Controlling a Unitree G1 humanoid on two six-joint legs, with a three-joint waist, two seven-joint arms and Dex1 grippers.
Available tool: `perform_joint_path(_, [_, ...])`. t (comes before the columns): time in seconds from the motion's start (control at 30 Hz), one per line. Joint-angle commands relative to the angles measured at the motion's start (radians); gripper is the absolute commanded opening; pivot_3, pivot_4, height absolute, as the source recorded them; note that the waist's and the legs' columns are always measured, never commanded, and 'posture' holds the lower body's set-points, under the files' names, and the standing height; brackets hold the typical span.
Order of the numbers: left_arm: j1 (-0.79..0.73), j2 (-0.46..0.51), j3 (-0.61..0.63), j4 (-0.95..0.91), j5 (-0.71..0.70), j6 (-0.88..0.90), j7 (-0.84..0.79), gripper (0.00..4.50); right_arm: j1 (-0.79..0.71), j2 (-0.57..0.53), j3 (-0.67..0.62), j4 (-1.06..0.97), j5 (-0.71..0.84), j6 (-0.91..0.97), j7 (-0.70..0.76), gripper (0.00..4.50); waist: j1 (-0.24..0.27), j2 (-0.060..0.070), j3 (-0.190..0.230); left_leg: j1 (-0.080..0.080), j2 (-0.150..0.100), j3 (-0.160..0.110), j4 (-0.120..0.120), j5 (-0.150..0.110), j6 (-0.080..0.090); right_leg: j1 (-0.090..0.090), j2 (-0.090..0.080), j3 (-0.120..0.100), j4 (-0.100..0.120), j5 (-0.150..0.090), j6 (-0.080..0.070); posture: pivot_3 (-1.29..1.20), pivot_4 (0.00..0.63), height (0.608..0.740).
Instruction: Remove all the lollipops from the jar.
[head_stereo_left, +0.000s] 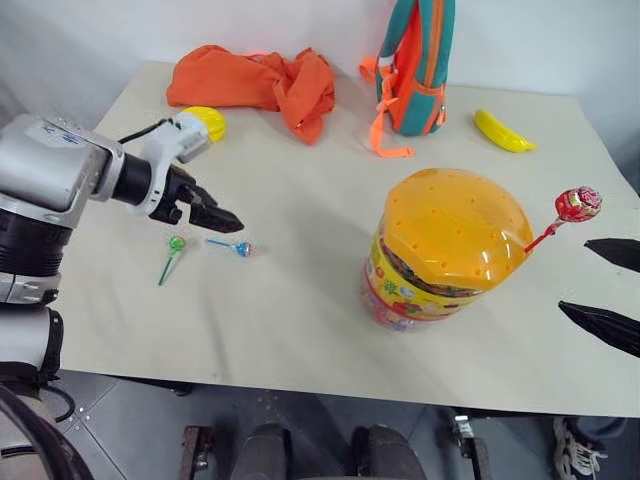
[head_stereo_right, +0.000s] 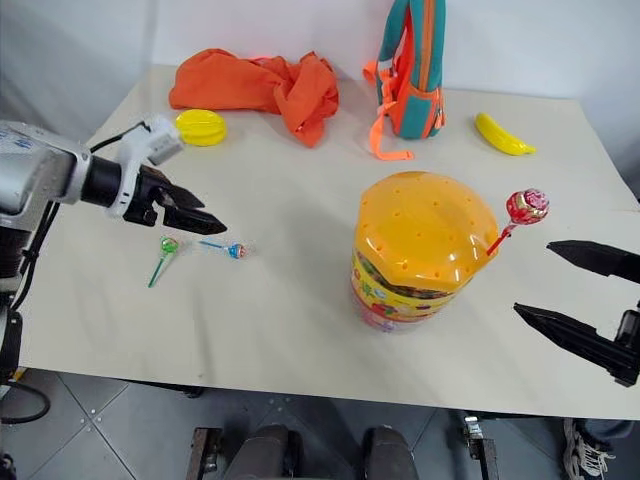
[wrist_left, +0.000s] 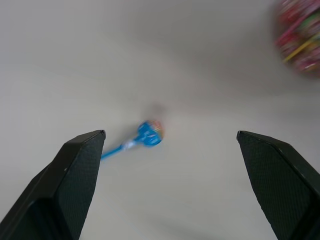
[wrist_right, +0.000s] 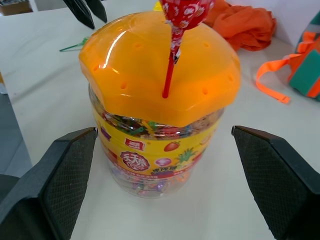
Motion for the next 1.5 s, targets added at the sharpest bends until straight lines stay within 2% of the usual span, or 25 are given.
perform_joint_path(0.03, [0.009,0.009,0.088,0.012,-0.009,-0.15,-0.048,4.48,0.006,0.01,-0.055,-0.019,0.01,0.01,-0.025,4.5,-0.001,0.0,0.0,0.0,0.0,0.0,0.0,0.0,0.0,0.0,0.0,0.0,0.0,0.0,0.0,0.0,0.15,0.74])
perform_joint_path(0.27, [0.104,-0.122,0.34,0.041,-0.135,-0.42,-0.093,4.48,0.024,0.061,-0.116,-0.098,0.09,0.05,-0.149,4.5,0.004,0.0,0.0,0.0,0.0,-0.001,0.001,0.0,0.0,0.0,-0.001,-0.001,0.001,0.0,0.0,0.0,0.15,0.74])
perform_joint_path(0.47, [0.167,-0.207,0.44,0.077,-0.2,-0.611,-0.197,4.48,0.011,0.094,-0.147,-0.124,0.198,0.041,-0.269,4.5,-0.002,0.0,0.0,0.0,-0.001,-0.003,0.0,0.0,0.0,0.0,-0.002,-0.002,0.001,0.0,0.001,0.0,0.15,0.74])
perform_joint_path(0.73, [0.185,-0.283,0.514,0.12,-0.292,-0.723,-0.341,4.48,0.023,0.099,-0.13,-0.136,0.232,0.02,-0.325,4.5,0.0,0.0,0.0,0.0,-0.001,-0.002,0.001,0.0,0.0,0.0,-0.002,-0.002,0.001,0.0,0.001,0.0,0.15,0.74])
perform_joint_path(1.07, [0.229,-0.319,0.523,0.108,-0.374,-0.762,-0.463,4.48,-0.058,0.054,0.013,-0.132,0.173,-0.003,-0.414,4.5,-0.004,0.0,0.0,0.0,-0.001,-0.004,0.001,0.0,0.0,0.001,-0.002,-0.002,0.001,0.0,0.001,0.0,0.15,0.74])
perform_joint_path(1.5, [0.274,-0.313,0.472,0.081,-0.356,-0.796,-0.432,4.48,-0.23,-0.025,0.192,-0.082,0.166,0.022,-0.454,4.5,-0.003,0.0,0.0,0.0,-0.001,-0.006,0.001,0.0,0.0,0.001,-0.002,-0.003,0.001,0.0,0.001,0.0,0.15,0.74])
